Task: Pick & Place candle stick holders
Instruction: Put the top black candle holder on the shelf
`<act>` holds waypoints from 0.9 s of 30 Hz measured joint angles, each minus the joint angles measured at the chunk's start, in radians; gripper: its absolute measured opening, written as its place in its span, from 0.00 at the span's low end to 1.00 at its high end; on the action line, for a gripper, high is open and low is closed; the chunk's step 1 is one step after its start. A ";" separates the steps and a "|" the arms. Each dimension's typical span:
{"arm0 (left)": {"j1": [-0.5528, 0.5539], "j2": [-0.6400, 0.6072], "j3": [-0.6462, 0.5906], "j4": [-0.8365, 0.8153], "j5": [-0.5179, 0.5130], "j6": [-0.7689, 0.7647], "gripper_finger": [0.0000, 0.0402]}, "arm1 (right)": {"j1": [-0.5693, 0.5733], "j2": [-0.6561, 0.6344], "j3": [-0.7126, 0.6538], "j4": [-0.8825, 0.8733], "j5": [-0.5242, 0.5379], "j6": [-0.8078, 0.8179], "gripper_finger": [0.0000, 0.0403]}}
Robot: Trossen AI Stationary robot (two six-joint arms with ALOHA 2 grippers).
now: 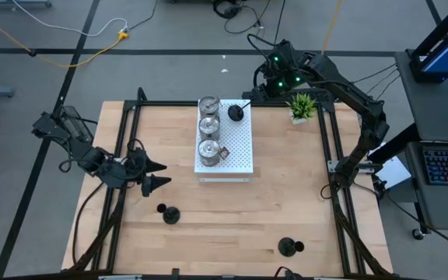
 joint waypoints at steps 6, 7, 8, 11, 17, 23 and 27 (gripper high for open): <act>0.000 0.000 0.000 0.000 0.000 0.000 0.87 | 0.000 0.000 0.000 0.000 0.000 0.000 0.10; 0.000 0.000 0.000 0.000 0.000 0.000 0.87 | 0.000 0.000 0.000 0.000 0.000 0.000 0.10; 0.000 0.000 0.000 0.000 0.000 0.000 0.87 | 0.000 0.000 0.000 0.000 0.000 0.000 0.10; 0.000 0.000 0.000 0.000 0.000 0.000 0.87 | 0.000 0.000 0.000 0.011 0.000 0.000 0.10; 0.000 0.000 0.000 0.000 0.000 0.000 0.87 | 0.000 0.000 0.000 0.036 -0.002 0.000 0.10; 0.000 0.000 0.000 0.000 0.000 0.000 0.87 | 0.000 0.000 0.000 0.039 -0.003 0.000 0.13; 0.000 0.000 0.000 0.000 0.000 0.000 0.87 | 0.000 -0.001 0.000 0.038 -0.003 0.000 0.16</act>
